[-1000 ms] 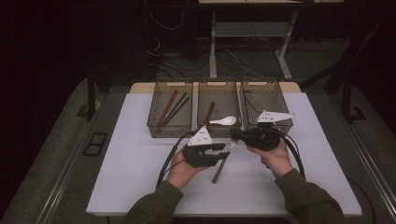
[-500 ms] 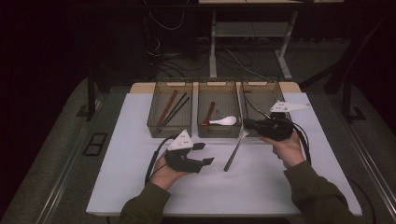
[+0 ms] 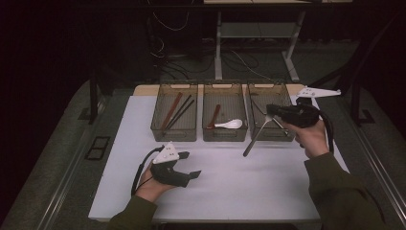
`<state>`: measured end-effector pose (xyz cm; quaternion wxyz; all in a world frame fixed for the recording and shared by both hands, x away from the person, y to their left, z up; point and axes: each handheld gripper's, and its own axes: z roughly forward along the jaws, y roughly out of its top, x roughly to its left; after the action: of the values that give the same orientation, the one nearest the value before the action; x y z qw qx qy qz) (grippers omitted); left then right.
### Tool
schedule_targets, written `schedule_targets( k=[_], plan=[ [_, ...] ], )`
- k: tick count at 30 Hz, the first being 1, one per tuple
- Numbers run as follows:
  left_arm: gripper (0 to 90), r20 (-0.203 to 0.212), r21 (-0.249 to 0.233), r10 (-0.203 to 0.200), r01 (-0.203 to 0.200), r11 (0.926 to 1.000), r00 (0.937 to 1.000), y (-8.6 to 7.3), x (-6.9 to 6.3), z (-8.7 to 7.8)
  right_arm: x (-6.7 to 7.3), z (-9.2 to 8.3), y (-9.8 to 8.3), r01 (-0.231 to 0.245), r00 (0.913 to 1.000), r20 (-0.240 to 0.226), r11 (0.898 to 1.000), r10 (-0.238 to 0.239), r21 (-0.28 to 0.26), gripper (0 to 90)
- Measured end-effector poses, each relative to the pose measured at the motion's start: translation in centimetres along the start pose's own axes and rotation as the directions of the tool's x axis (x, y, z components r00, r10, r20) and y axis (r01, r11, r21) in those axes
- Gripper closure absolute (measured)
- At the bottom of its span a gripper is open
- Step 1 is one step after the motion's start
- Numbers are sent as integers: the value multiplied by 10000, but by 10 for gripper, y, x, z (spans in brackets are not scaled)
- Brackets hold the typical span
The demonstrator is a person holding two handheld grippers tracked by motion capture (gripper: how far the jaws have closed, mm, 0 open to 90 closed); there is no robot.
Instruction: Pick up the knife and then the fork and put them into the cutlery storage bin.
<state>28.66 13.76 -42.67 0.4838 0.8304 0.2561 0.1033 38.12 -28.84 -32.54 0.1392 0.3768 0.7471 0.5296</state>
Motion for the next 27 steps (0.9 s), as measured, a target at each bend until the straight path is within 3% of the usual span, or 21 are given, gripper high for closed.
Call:
schedule_targets(
  k=[11,18,27],
  plan=[
    [0,-361,294,-704,715,9970,9969,-21,4,-10,-37,-15,30,-248,9943,1023,9987,293,-454,881],
    [0,-303,387,-669,680,9969,9973,-22,3,-9,-59,-18,43,-297,9832,1784,9981,389,-538,881],
    [0,-125,511,-609,614,9968,9981,-23,1,-6,-85,-8,37,-655,9670,2446,9974,710,-307,881]
  ],
)
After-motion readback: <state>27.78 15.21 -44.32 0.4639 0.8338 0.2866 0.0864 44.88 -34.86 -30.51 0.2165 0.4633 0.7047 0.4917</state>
